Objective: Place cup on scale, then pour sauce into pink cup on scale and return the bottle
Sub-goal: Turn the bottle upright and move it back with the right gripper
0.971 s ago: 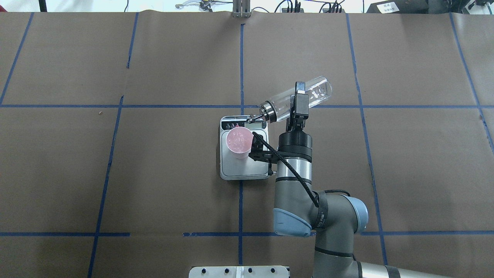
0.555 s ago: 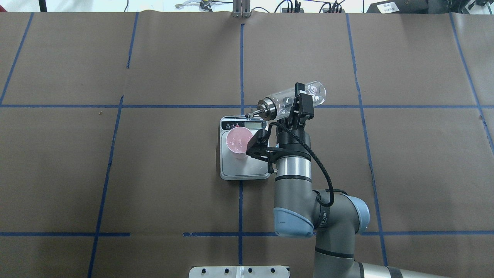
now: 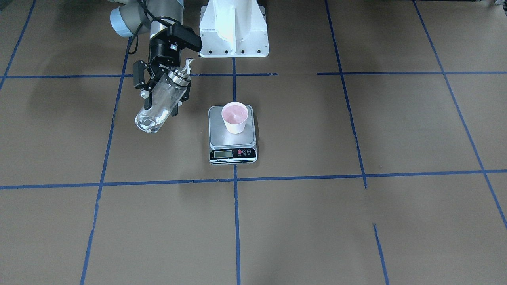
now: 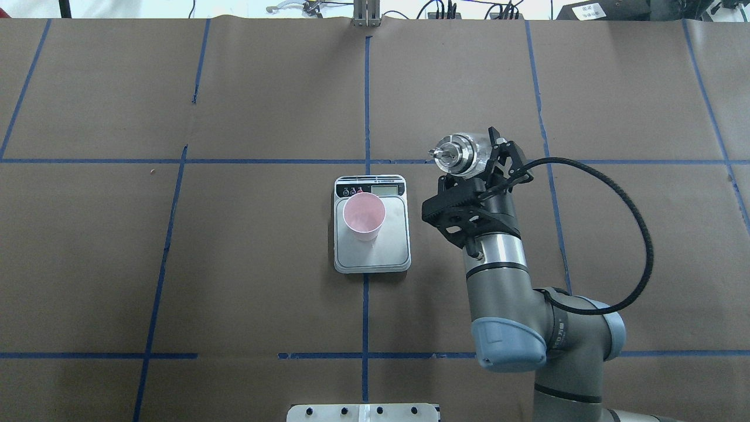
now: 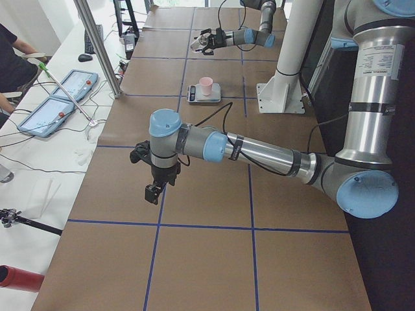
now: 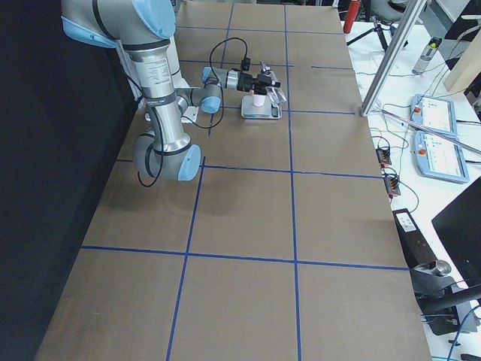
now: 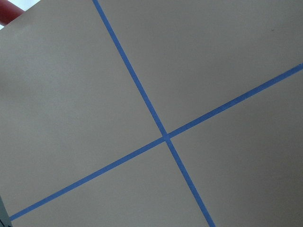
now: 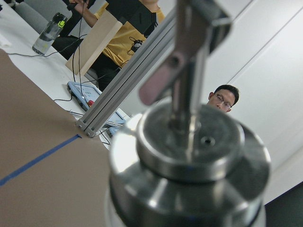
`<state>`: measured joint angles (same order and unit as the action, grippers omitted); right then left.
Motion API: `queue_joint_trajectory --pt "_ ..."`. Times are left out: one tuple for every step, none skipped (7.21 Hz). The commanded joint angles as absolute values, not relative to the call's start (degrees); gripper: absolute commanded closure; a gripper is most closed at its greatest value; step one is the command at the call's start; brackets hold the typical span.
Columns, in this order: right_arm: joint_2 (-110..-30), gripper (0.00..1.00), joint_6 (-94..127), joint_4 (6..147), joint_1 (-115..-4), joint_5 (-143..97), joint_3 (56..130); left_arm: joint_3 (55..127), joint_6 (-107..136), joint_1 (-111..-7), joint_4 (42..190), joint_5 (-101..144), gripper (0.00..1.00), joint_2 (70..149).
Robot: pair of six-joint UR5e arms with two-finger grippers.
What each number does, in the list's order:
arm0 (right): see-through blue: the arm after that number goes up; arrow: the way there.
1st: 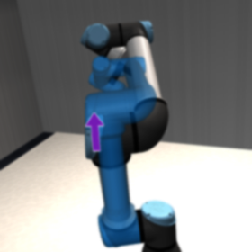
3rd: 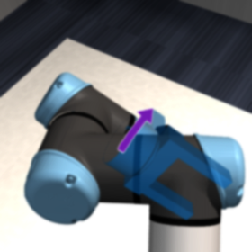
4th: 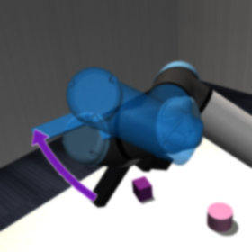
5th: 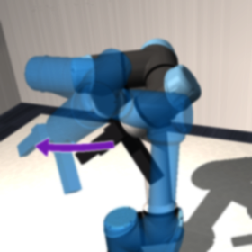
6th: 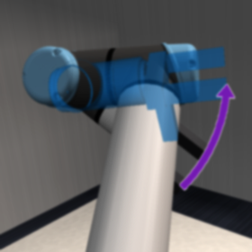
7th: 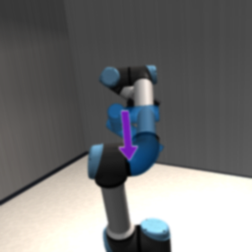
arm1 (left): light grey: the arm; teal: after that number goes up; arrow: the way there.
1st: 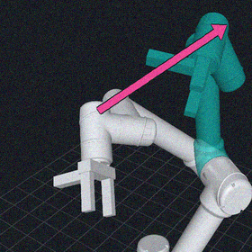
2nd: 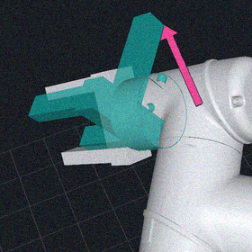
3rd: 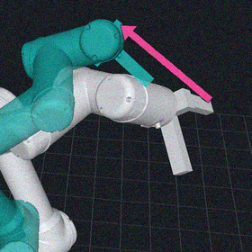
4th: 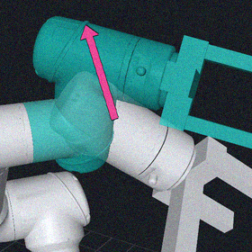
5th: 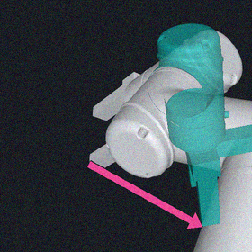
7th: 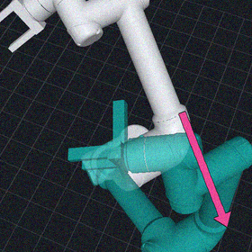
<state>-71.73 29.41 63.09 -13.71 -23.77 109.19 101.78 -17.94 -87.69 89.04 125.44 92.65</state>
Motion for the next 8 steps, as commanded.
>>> queue_joint_trajectory --pt "-74.79 1.0 50.62 63.1 -16.5 -32.39 111.97 102.47 -17.93 -87.8 89.03 125.42 0.0 92.46" --pt "-77.93 1.0 56.63 63.11 -20.35 -40.09 112.84 103.09 -17.93 -87.8 89.03 125.42 0.0 92.11" --pt "-79.52 1.0 57.82 63.11 -23.61 -45.91 113.37 103.1 -17.93 -87.8 89.03 125.42 0.0 92.11" --pt "-82.59 1.0 58.01 63.11 -24.34 -46.4 113.47 103.18 -17.93 -87.8 89.03 125.42 0.0 92.2" --pt "-83.23 1.0 60.1 63.11 -25.22 -48.32 113.38 103.62 -17.84 -87.8 89.03 125.42 0.0 92.02" --pt "-84.62 1.0 64.12 63.11 -25.49 -49.99 113.38 103.88 -17.84 -87.8 89.03 125.42 0.0 91.85" --pt "-85.77 1.0 64.33 63.19 -25.58 -51.05 113.2 104.32 -17.84 -87.8 89.03 125.33 0.0 91.76" --pt "-87.17 1.0 66.6 63.19 -26.01 -52.37 113.03 104.41 -17.84 -87.8 89.03 125.33 0.0 91.84"
